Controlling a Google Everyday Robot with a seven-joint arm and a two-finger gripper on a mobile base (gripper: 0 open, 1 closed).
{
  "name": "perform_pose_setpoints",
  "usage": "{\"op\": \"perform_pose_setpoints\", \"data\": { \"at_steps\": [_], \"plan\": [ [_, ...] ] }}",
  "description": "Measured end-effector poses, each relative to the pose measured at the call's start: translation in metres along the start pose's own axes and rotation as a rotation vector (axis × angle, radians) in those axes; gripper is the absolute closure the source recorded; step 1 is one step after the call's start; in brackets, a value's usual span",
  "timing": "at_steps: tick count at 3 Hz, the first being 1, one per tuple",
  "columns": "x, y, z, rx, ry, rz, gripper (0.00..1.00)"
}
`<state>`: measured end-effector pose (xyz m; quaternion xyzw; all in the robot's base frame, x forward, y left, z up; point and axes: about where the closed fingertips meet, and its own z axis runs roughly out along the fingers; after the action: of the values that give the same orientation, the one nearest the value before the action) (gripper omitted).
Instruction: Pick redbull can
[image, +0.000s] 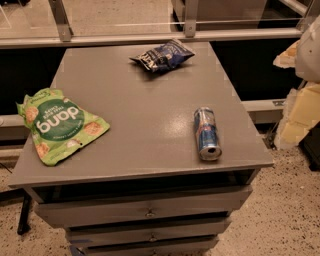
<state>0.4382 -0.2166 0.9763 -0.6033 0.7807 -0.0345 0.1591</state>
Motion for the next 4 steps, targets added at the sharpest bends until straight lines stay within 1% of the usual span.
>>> {"op": "perform_pose_setpoints", "data": {
  "at_steps": [1,2,3,4],
  "plan": [
    [-0.001,0.0,-0.001,0.007,-0.002,0.001,0.0],
    [-0.021,0.004,0.013,0.013,-0.008,0.056,0.0],
    [-0.056,0.012,0.044,0.018,0.008,0.118,0.0],
    [-0.081,0.012,0.074,0.049,0.043,0.192,0.0]
  ]
}}
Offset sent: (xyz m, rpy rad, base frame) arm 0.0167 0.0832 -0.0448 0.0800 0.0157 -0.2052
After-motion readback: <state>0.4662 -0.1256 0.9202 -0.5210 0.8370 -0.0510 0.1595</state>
